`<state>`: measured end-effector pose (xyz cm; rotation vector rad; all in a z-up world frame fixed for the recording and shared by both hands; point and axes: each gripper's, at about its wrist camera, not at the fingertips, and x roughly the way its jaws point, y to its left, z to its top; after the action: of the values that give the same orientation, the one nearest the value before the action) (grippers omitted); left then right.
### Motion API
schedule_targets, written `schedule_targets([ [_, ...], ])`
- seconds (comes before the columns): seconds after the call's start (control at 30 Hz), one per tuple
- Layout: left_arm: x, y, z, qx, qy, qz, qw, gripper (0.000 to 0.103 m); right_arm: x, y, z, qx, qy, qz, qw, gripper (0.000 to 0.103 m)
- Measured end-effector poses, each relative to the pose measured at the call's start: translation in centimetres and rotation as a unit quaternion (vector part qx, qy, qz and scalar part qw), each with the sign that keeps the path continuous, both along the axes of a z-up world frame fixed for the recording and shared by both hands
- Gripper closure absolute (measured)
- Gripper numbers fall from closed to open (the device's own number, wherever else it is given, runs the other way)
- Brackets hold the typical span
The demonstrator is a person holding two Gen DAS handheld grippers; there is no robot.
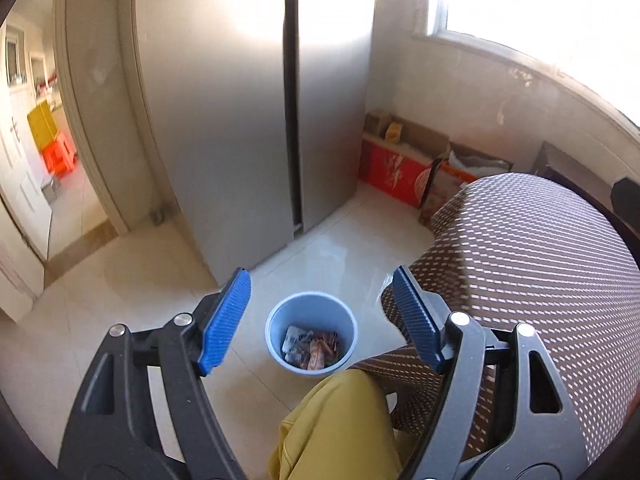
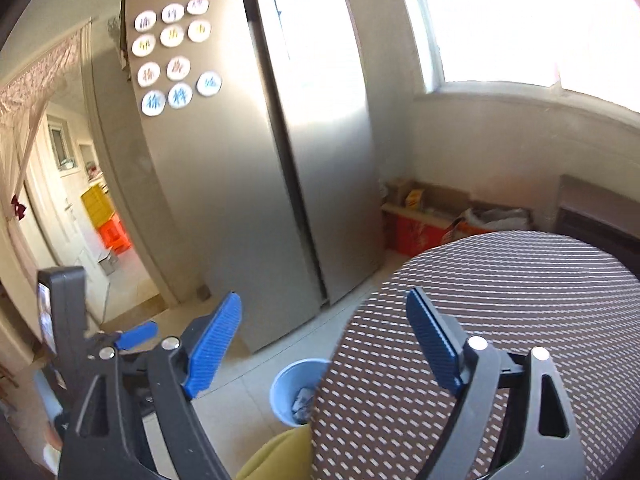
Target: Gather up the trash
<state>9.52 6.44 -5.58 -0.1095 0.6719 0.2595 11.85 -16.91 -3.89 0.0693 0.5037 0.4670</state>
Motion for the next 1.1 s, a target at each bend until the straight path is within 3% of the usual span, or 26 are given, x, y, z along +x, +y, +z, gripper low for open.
schedule_targets([
  [0.27, -5.4, -3.9, 3.2, 0.009, -0.059, -0.036, 0.9976, 0.028, -6.8, -3.6, 1.1, 0.011, -0.043, -0.028, 0.999, 0.013],
  [0.63, -12.5, -7.7, 6.2, 0.020, -0.142, -0.075, 0.9868, 0.021, -13.9, -5.5, 3.1, 0.016, -0.098, -0.027, 0.995, 0.009],
  [1.1, -16.8, -9.5, 9.3, 0.026, -0.203, -0.079, 0.9756, 0.016, -18.8, -6.3, 5.5, 0.013, -0.154, -0.029, 0.988, 0.007],
])
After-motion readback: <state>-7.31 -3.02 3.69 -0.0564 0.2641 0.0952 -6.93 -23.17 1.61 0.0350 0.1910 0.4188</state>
